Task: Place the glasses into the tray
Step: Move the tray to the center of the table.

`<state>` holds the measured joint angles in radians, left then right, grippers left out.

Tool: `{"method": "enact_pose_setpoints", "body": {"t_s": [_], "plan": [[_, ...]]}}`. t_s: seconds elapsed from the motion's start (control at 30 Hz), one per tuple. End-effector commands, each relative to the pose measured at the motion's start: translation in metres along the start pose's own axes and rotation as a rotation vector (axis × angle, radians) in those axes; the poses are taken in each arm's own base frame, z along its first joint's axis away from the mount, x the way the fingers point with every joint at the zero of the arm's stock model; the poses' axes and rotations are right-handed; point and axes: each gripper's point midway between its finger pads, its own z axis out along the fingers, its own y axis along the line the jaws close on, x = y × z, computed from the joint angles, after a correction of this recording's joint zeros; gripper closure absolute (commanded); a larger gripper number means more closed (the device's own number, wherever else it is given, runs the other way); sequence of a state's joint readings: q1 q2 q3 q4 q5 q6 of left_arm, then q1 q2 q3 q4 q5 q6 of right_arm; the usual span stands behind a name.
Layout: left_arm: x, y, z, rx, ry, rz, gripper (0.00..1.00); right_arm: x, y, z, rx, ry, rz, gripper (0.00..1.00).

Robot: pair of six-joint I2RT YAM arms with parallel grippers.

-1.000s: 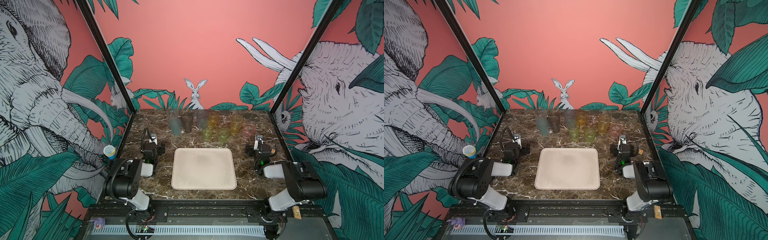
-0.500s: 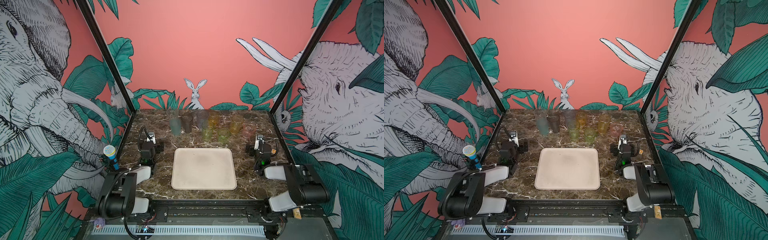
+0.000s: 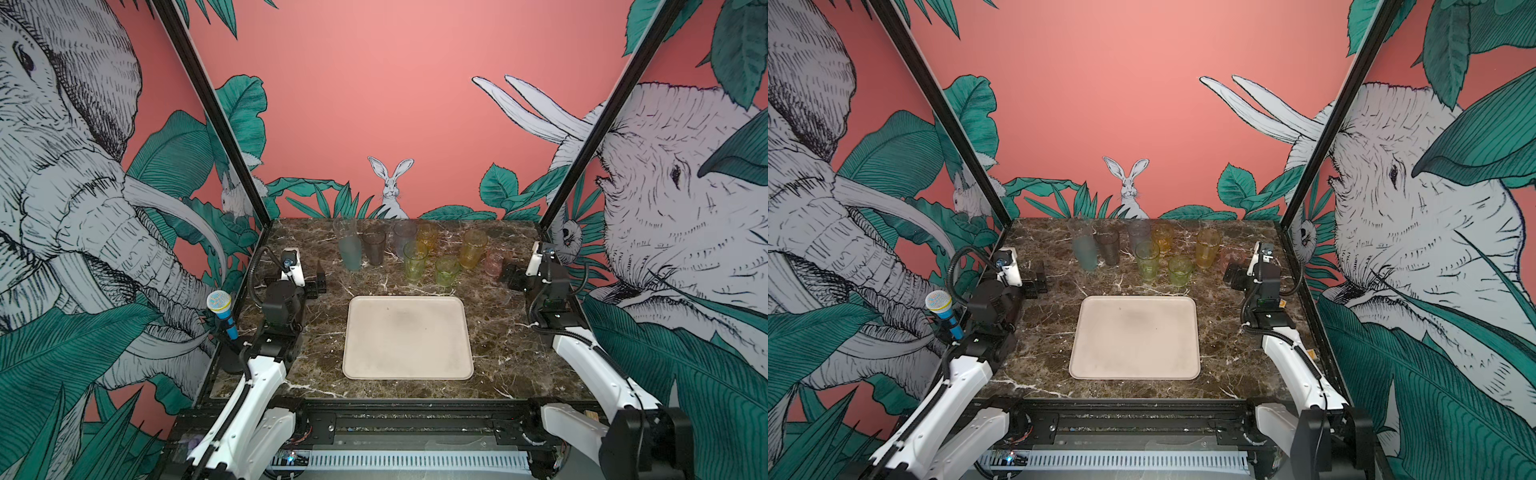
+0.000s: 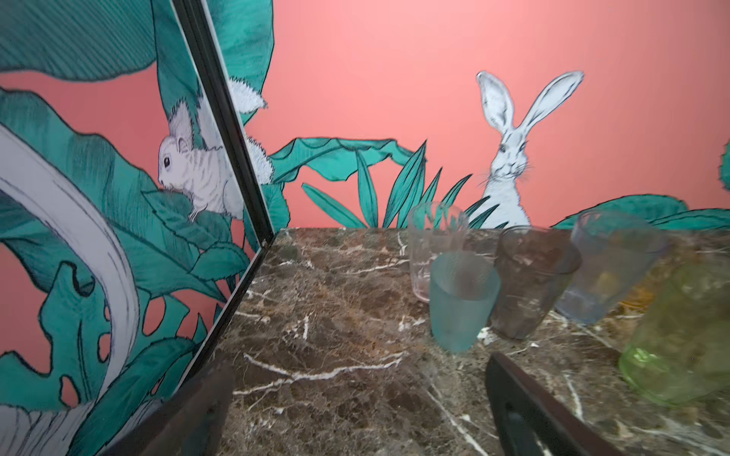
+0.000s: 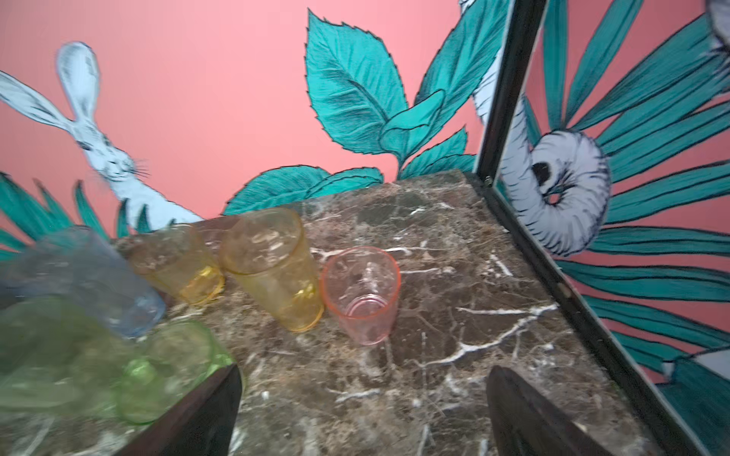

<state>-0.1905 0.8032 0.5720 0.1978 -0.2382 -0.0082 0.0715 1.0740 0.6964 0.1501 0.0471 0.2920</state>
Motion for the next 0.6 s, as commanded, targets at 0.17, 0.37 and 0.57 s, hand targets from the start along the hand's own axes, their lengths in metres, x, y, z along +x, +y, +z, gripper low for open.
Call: {"method": "enact_pose_setpoints", "body": {"t_s": [0.17, 0.37, 0.57], "plan": [[0.002, -0.009, -0.033, 0.059, 0.253, -0.151, 0.00, 0.008, 0.073, -0.035, -0.406, 0.197, 0.229, 0.01], [0.010, -0.012, -0.046, 0.068, 0.353, -0.241, 0.00, 0.022, 0.106, -0.048, -0.516, 0.317, 0.210, 0.01], [0.051, -0.039, -0.056, 0.185, 0.554, -0.296, 0.00, 0.043, 0.140, -0.064, -0.591, 0.388, 0.107, 0.01]]}}
